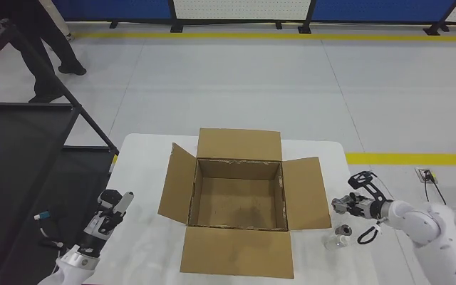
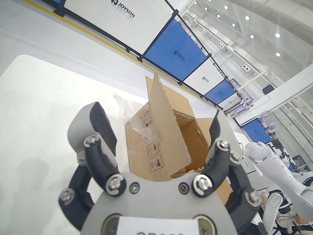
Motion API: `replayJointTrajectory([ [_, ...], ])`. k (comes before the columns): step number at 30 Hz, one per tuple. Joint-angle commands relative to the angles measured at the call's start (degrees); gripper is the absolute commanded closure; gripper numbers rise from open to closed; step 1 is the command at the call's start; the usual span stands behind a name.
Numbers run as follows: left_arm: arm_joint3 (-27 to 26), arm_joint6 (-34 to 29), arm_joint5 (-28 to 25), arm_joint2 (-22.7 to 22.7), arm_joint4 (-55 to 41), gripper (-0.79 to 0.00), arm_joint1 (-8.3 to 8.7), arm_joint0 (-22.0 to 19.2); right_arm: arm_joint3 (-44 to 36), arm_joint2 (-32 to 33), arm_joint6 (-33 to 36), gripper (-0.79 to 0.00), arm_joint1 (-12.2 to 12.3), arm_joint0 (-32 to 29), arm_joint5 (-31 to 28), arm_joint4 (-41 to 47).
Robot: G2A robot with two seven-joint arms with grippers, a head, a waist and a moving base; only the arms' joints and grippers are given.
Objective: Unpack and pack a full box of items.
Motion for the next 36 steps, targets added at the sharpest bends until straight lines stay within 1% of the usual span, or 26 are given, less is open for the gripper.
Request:
replayJointTrajectory([
  [1, 0.0, 0.0, 0.0, 0.0, 0.0, -0.785, 0.00, 0.0, -3.0, 2.9, 0.1, 0.000, 0.6, -1.4, 1.8, 1.3],
  [6, 0.0, 0.0, 0.0, 0.0, 0.0, -0.785, 0.00, 0.0, -14.8, 10.5, 0.4, 0.000, 1.7, -6.7, 7.5, 5.0],
  [8, 0.0, 0.0, 0.0, 0.0, 0.0, -0.785, 0.00, 0.0, -20.1, 13.1, 1.7, 0.000, 2.1, -9.2, 9.7, 5.2],
  [11, 0.0, 0.0, 0.0, 0.0, 0.0, -0.785, 0.00, 0.0, -25.9, 15.2, 4.1, 0.000, 2.5, -12.0, 12.1, 5.2],
  [14, 0.0, 0.0, 0.0, 0.0, 0.0, -0.785, 0.00, 0.0, -28.2, 15.8, 5.4, 0.000, 2.6, -13.4, 13.1, 5.2],
  [19, 0.0, 0.0, 0.0, 0.0, 0.0, -0.785, 0.00, 0.0, -28.7, 16.0, 5.4, 0.000, 2.7, -14.5, 13.3, 5.8],
  [23, 0.0, 0.0, 0.0, 0.0, 0.0, -0.785, 0.00, 0.0, -28.6, 17.1, 4.9, 0.000, 2.8, -15.9, 12.0, 7.3],
  [26, 0.0, 0.0, 0.0, 0.0, 0.0, -0.785, 0.00, 0.0, -28.7, 17.2, 6.2, 0.000, 3.0, -17.2, 12.0, 5.5],
  [27, 0.0, 0.0, 0.0, 0.0, 0.0, -0.785, 0.00, 0.0, -28.7, 16.4, 7.5, 0.000, 3.1, -17.5, 10.9, 5.0],
  [30, 0.0, 0.0, 0.0, 0.0, 0.0, -0.785, 0.00, 0.0, -26.1, 13.0, 10.3, 0.000, 3.0, -16.4, 10.6, 2.2],
  [33, 0.0, 0.0, 0.0, 0.0, 0.0, -0.785, 0.00, 0.0, -22.2, 8.4, 10.4, 0.000, 2.6, -14.1, 10.3, 0.7],
  [36, 0.0, 0.0, 0.0, 0.0, 0.0, -0.785, 0.00, 0.0, -18.6, 4.8, 8.4, 0.000, 2.0, -11.8, 10.0, -0.6],
])
